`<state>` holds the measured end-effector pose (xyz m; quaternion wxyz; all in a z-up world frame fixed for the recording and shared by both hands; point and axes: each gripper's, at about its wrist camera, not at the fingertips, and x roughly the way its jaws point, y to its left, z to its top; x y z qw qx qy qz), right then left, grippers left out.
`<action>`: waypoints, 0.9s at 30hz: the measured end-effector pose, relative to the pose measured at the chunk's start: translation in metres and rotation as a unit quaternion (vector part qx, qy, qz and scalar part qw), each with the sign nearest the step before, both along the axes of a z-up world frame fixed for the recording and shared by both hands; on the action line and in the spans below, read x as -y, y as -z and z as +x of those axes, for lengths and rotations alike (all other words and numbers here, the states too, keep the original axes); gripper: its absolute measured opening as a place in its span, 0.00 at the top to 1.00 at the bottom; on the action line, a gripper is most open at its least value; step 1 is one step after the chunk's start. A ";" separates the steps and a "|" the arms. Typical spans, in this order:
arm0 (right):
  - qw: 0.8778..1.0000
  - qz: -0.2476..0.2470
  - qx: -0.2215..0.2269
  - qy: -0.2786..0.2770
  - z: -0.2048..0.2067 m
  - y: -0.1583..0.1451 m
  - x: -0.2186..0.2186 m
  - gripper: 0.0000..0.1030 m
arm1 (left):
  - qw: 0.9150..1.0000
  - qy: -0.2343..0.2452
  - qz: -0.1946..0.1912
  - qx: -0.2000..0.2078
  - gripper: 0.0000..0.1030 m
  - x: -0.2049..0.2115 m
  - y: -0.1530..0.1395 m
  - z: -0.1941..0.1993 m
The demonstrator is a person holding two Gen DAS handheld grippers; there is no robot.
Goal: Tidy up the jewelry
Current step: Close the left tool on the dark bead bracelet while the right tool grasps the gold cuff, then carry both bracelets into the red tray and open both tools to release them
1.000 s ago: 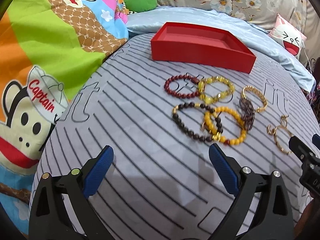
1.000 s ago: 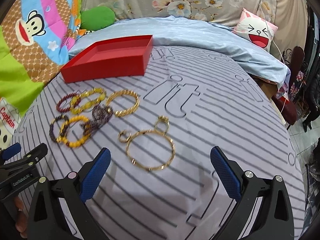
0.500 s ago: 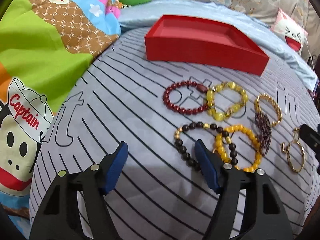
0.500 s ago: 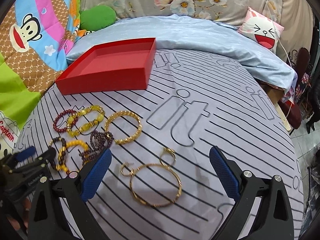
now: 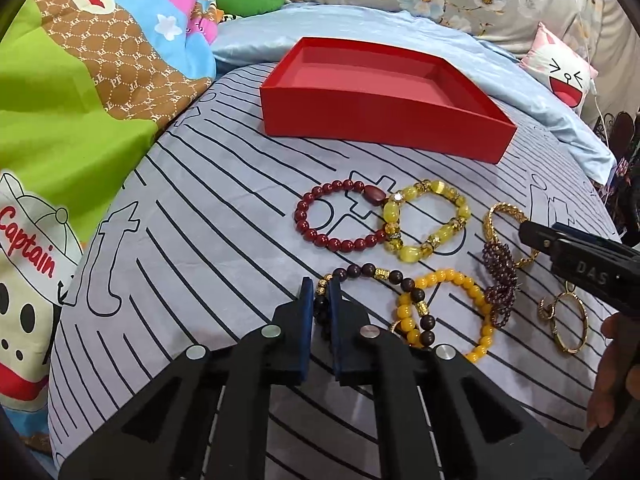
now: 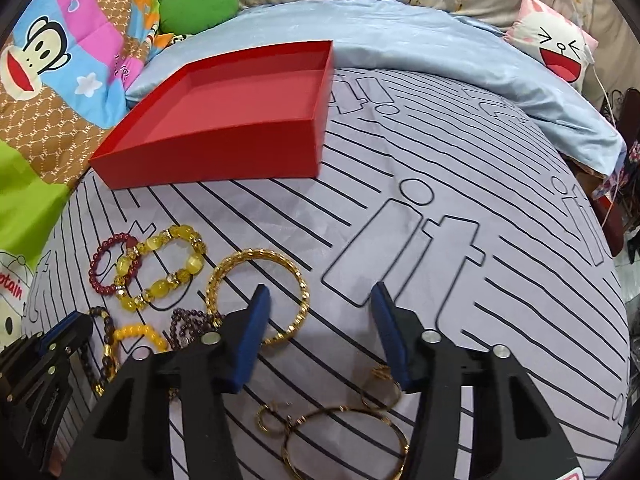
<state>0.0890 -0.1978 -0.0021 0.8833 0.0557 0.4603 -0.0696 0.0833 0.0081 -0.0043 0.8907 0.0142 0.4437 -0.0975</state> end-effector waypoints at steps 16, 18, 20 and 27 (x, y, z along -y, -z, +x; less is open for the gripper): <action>1.000 -0.013 -0.007 -0.017 0.014 0.002 -0.027 0.33 | 1.000 0.008 -0.012 -0.003 0.93 0.001 -0.002 0.008; 1.000 -0.016 -0.007 -0.015 0.015 0.006 -0.026 0.34 | 1.000 0.008 -0.013 -0.004 0.93 0.001 -0.002 0.008; 1.000 -0.021 -0.006 -0.014 0.013 0.006 -0.026 0.41 | 1.000 0.007 -0.015 -0.004 0.93 0.001 -0.003 0.008; 1.000 0.013 -0.002 0.002 0.009 -0.002 -0.007 0.46 | 0.999 0.014 -0.034 0.005 0.93 0.000 -0.020 0.006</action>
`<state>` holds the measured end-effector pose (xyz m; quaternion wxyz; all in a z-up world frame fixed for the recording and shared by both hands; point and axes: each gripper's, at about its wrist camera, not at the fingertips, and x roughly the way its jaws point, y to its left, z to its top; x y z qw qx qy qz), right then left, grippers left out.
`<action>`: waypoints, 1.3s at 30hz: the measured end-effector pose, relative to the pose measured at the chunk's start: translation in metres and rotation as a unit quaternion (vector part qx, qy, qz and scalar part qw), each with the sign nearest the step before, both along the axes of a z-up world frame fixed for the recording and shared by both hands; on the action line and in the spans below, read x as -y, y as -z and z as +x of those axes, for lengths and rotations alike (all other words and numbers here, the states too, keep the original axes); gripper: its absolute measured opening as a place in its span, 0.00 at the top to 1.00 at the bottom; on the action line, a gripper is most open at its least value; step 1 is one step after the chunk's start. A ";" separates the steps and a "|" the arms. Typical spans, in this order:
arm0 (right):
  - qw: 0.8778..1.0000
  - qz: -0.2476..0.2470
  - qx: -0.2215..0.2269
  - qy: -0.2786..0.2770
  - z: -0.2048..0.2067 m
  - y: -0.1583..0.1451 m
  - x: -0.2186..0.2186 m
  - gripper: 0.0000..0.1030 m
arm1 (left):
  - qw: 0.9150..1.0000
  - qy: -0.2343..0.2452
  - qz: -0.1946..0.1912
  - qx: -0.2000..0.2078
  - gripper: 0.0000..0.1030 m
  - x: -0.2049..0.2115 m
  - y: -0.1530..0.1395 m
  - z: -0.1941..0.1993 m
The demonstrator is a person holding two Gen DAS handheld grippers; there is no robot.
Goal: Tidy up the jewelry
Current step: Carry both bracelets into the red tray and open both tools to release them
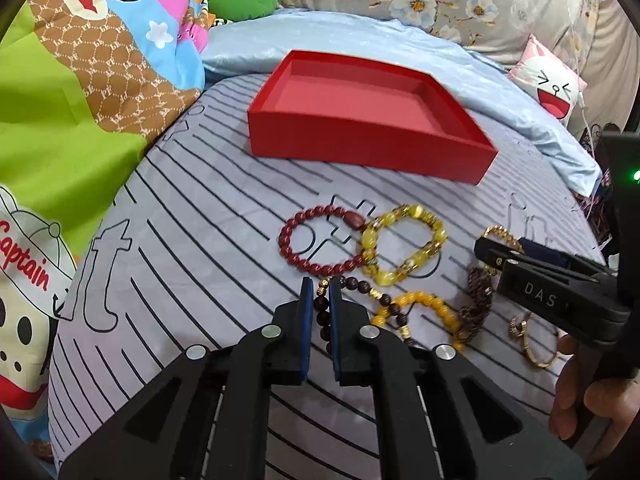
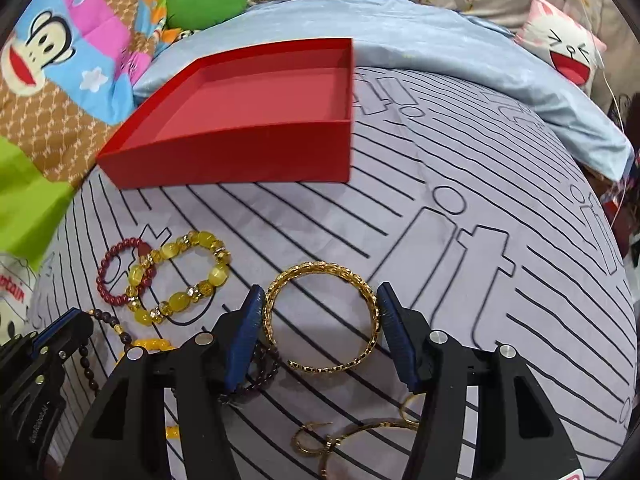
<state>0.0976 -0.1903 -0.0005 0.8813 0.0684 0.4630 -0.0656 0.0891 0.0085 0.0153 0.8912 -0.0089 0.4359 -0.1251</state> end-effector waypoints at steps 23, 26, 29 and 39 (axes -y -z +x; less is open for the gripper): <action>0.997 0.025 0.060 -0.053 0.135 -0.103 0.028 0.46 | 0.993 0.065 -0.060 0.084 0.93 0.048 -0.114 0.142; 0.997 0.017 0.049 -0.064 0.173 -0.099 0.025 0.46 | 0.993 0.069 -0.064 0.076 0.93 0.056 -0.113 0.184; 0.996 0.017 0.032 -0.075 0.204 -0.088 0.023 0.46 | 0.993 0.070 -0.062 0.069 0.93 0.063 -0.106 0.214; 0.996 0.008 -0.025 -0.081 0.273 -0.044 0.022 0.46 | 0.997 0.060 -0.035 0.022 0.93 0.079 -0.056 0.293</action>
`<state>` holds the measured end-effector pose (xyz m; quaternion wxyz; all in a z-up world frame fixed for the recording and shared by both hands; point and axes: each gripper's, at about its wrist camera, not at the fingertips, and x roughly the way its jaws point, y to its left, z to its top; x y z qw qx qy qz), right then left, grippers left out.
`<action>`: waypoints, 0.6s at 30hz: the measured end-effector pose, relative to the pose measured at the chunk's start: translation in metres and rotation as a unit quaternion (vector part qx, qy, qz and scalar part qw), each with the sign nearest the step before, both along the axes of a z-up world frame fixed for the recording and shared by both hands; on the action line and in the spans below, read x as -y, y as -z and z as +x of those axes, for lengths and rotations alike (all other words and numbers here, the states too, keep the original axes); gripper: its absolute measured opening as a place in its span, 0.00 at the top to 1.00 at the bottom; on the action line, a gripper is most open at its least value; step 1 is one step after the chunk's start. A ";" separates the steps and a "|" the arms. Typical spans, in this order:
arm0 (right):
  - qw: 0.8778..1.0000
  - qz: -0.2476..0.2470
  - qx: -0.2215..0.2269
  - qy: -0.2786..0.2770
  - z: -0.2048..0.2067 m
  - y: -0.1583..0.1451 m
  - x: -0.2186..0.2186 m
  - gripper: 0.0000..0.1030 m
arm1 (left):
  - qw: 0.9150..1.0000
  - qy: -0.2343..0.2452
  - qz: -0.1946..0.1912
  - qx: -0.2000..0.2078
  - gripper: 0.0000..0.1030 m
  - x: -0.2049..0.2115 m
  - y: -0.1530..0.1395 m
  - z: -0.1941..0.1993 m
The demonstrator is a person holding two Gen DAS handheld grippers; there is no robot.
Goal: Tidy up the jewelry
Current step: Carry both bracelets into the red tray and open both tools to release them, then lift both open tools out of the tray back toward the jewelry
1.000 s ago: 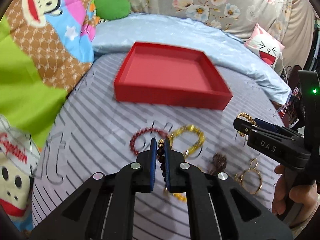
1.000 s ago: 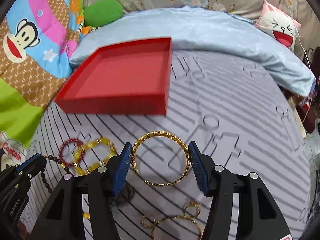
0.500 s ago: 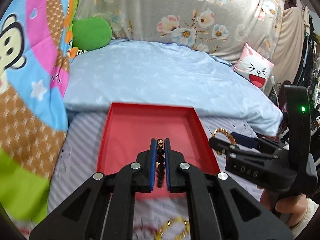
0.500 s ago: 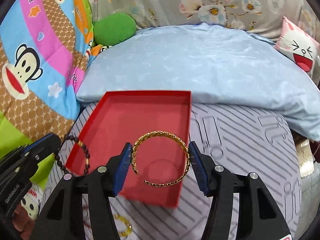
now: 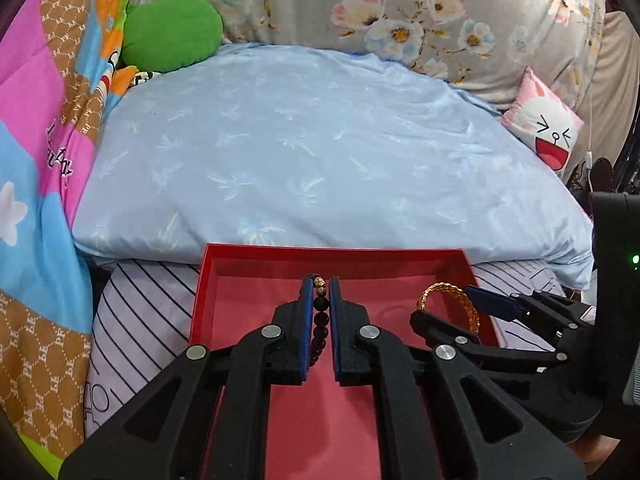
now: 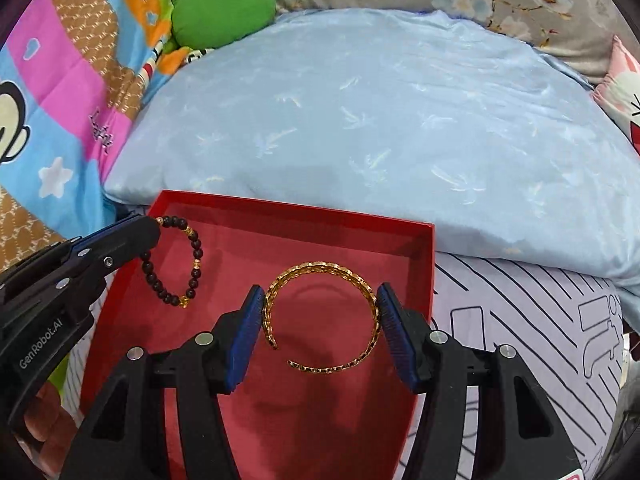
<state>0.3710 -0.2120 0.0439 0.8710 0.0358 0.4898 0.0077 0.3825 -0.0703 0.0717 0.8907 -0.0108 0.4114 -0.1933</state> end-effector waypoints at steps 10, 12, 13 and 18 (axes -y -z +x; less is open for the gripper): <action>1.000 -0.025 0.010 -0.001 0.001 -0.003 -0.006 0.39 | 0.999 -0.041 0.015 -0.010 0.79 -0.016 0.008 0.015; 1.000 -0.024 0.019 -0.005 -0.009 -0.011 -0.006 0.39 | 0.999 -0.046 0.015 -0.004 0.72 -0.021 0.003 0.009; 0.999 -0.025 0.025 -0.005 -0.015 -0.016 -0.006 0.39 | 0.999 -0.047 0.017 -0.001 0.71 -0.023 0.001 0.005; 0.999 -0.016 0.043 -0.008 -0.050 -0.036 -0.004 0.38 | 0.998 -0.050 0.027 0.014 0.71 -0.034 -0.012 -0.026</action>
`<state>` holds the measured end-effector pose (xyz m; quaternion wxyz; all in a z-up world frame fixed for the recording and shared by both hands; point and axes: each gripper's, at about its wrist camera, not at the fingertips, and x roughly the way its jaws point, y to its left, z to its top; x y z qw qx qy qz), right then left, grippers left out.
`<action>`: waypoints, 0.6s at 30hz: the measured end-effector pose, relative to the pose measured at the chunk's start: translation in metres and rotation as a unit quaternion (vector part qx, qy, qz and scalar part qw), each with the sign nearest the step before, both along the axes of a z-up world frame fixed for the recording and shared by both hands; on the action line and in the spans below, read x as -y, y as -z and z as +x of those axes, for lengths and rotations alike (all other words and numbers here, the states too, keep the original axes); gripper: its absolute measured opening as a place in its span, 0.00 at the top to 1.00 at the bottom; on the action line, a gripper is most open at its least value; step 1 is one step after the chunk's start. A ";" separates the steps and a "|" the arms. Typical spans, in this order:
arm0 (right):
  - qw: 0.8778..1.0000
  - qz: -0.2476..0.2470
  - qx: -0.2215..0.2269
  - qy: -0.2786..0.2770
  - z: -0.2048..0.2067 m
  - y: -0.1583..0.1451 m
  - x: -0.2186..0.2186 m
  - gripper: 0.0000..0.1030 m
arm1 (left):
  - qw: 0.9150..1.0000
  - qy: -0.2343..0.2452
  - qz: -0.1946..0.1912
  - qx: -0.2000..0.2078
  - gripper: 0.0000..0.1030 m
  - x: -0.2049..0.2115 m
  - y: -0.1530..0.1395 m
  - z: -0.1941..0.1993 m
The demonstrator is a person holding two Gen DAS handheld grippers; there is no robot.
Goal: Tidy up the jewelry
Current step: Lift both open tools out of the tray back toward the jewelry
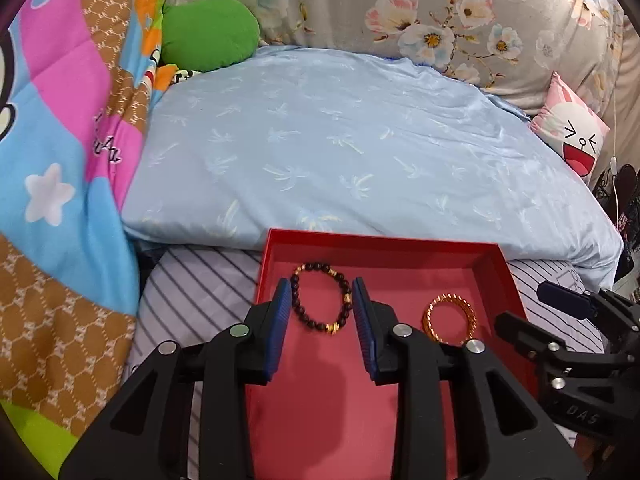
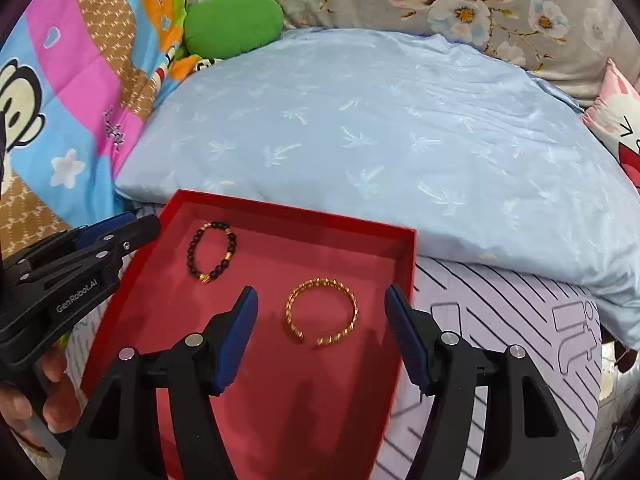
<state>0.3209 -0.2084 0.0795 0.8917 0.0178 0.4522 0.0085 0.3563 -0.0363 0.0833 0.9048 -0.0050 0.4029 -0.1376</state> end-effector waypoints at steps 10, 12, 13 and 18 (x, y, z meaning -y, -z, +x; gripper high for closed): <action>0.999 -0.006 0.029 0.012 -0.100 -0.018 0.005 0.38 | 0.999 -0.003 0.014 0.032 0.67 -0.020 -0.024 -0.094; 0.999 -0.011 0.032 0.016 -0.122 -0.018 0.006 0.38 | 0.999 -0.003 0.017 0.028 0.67 -0.024 -0.018 -0.114; 0.999 -0.011 0.031 0.016 -0.131 -0.017 0.006 0.38 | 1.000 -0.004 0.018 0.024 0.67 -0.026 -0.015 -0.122; 0.999 -0.019 0.020 0.021 -0.179 -0.004 0.008 0.38 | 1.000 -0.003 0.020 0.004 0.67 -0.033 0.005 -0.168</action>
